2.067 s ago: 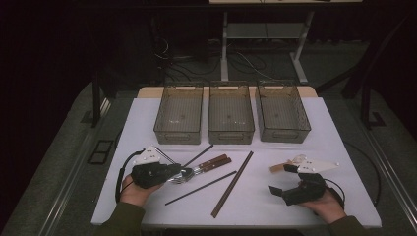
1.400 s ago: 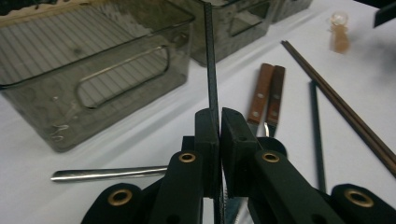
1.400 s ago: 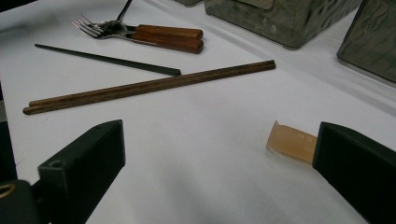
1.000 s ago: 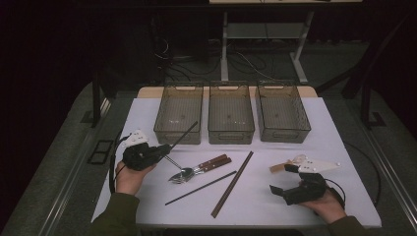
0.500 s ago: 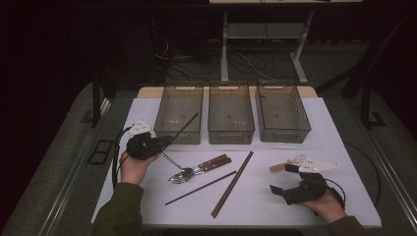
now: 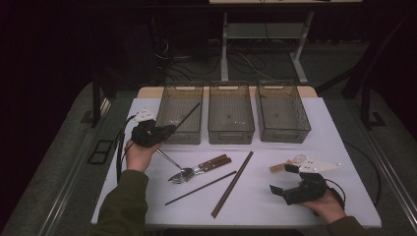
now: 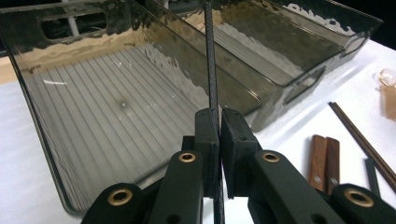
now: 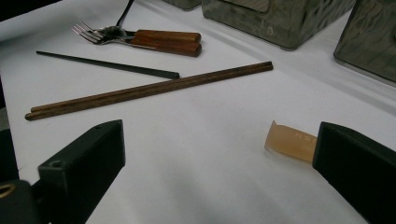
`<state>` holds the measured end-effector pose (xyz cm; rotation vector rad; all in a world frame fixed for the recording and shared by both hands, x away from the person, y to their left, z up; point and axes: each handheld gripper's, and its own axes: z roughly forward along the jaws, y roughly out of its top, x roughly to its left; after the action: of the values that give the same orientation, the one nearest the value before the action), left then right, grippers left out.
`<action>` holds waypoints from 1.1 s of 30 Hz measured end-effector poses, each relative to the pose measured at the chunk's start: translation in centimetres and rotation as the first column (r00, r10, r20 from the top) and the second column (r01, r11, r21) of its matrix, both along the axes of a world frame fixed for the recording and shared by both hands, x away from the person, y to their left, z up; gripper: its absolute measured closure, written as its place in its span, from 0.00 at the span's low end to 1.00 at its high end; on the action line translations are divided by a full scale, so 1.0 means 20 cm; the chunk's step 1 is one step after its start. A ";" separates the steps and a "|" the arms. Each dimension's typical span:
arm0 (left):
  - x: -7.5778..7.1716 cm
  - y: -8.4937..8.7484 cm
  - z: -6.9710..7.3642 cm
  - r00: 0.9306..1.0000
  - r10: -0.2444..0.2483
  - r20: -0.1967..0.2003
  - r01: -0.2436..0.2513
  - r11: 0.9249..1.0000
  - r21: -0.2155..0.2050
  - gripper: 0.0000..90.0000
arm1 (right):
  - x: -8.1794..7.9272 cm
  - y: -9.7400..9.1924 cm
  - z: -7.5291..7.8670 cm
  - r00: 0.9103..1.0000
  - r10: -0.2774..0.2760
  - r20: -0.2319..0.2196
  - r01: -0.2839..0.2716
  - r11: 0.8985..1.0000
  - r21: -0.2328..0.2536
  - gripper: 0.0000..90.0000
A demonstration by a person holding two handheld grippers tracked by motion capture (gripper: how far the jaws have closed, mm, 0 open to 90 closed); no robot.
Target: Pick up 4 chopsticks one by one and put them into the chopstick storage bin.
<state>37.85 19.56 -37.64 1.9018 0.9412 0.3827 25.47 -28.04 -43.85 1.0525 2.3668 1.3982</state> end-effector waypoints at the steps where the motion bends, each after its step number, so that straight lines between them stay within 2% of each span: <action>1: 0.01 0.00 0.01 1.000 0.001 0.001 -0.001 1.000 0.000 0.95 | 0.00 0.00 0.00 1.000 -0.003 0.000 0.003 1.000 0.000 0.03; 12: 0.16 -0.02 0.06 1.000 0.015 0.002 -0.015 1.000 0.025 0.95 | 0.00 0.00 0.00 1.000 -0.009 0.000 0.009 1.000 0.012 0.03; 18: 0.25 -0.03 0.05 0.999 0.045 -0.009 -0.044 0.999 0.032 0.95 | -0.01 0.00 0.01 1.000 -0.006 0.002 0.006 1.000 0.020 0.03; 28: 0.38 -0.04 0.01 0.994 0.100 -0.041 -0.100 0.995 -0.009 0.95 | -0.01 0.00 0.01 1.000 -0.004 -0.002 0.004 1.000 0.025 0.03; 33: 0.43 -0.07 0.01 0.992 0.112 -0.053 -0.112 0.994 0.009 0.95 | -0.01 0.00 0.01 1.000 -0.005 -0.005 0.005 1.000 0.029 0.03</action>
<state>46.46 18.24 -37.53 1.8774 1.0865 0.4025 25.31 -28.13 -43.61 1.0694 2.3524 1.4341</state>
